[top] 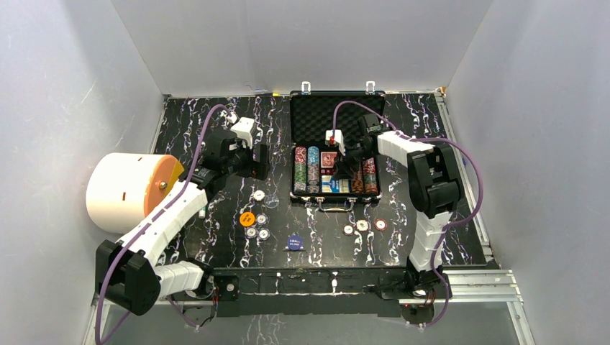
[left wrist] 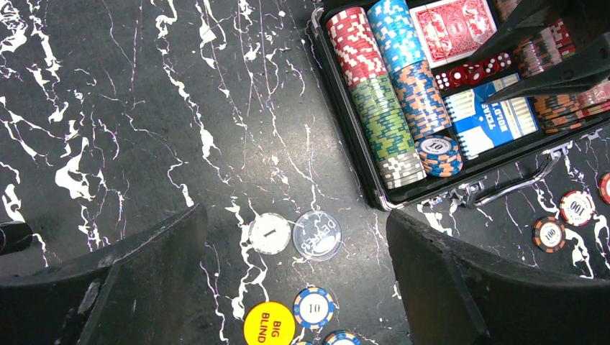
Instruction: Pack up texas hold em set
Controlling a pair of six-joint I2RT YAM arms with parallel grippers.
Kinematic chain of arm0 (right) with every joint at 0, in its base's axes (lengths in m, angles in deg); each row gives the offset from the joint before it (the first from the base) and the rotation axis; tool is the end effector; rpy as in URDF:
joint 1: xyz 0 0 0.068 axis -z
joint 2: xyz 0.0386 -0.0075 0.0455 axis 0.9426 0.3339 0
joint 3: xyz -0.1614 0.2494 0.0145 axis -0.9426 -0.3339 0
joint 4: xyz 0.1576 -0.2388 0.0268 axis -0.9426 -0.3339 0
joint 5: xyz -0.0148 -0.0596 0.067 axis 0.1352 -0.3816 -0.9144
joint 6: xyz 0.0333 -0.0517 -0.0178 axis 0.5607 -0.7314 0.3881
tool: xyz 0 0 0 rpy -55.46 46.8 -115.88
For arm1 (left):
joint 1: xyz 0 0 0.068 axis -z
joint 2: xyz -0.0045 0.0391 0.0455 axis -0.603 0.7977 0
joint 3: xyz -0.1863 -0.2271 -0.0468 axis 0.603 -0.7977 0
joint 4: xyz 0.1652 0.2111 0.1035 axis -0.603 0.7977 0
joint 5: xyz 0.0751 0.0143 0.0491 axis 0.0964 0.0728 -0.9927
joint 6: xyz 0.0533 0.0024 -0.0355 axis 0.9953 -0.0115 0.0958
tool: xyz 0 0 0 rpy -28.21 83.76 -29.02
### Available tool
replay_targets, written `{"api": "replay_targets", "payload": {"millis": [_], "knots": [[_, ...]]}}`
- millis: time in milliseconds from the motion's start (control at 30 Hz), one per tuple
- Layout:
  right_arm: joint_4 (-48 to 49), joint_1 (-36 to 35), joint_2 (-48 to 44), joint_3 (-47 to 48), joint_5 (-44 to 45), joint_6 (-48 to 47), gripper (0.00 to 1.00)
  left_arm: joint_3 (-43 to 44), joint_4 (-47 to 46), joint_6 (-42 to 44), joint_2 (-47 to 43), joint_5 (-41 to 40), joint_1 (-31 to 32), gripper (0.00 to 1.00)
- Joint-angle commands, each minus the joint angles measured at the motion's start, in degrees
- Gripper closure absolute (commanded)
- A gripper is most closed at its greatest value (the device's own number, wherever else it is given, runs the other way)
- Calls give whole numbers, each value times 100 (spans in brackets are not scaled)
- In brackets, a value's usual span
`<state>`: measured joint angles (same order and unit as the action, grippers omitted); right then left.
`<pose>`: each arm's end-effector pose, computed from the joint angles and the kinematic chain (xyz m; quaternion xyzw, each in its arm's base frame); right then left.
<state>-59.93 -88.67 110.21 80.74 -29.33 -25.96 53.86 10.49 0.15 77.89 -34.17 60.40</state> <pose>0.4006 0.1690 0.1677 -0.6116 0.6655 0.2954 0.3094 0.2767 -0.1224 0.3147 0.1361 0.8442 -0.1600 0.4932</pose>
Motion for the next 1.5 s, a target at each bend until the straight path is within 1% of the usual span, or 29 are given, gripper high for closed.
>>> {"api": "replay_targets", "payload": {"millis": [0,67,300,467,600,700,767,933,1033,1133,1200,1267,1367,1433,1467], "knots": [[-213,-18,-110,161,-208,-172,48,-21,63,63,-50,-74,-46,6],[-431,-19,22,282,-190,-243,49,-21,71,63,-61,-82,-45,6],[-556,-17,217,311,-144,-291,44,-38,67,81,-65,-100,-46,6],[-1077,-21,532,621,-166,-438,44,-34,76,90,-47,-109,-46,6],[-1477,-28,797,983,-16,-380,41,-37,80,98,-46,-116,-45,6],[-1403,-27,781,1076,19,-256,39,-30,88,98,-30,-105,-46,6],[-1076,-28,630,1024,-65,-74,37,-30,85,98,-32,-118,-46,6],[512,-28,-117,531,-204,1061,31,-10,96,77,-37,-80,-46,5],[1388,-28,-636,117,-44,1718,25,42,119,64,-43,10,-48,5],[2192,-28,-1133,-339,136,2357,22,86,139,63,-71,158,-46,2],[2309,-24,-1441,-510,137,2657,22,96,137,55,-94,298,-44,2],[2653,-27,-1827,-894,248,3233,22,106,111,29,-76,541,-46,2],[3413,-28,-2470,-1652,804,4572,27,232,15,-60,62,1061,-46,2],[3552,-24,-3028,-2003,1548,5654,30,354,-87,-237,238,1487,-33,9],[3492,-26,-3235,-2134,1936,6189,34,429,-132,-365,349,1679,-10,13]]}}
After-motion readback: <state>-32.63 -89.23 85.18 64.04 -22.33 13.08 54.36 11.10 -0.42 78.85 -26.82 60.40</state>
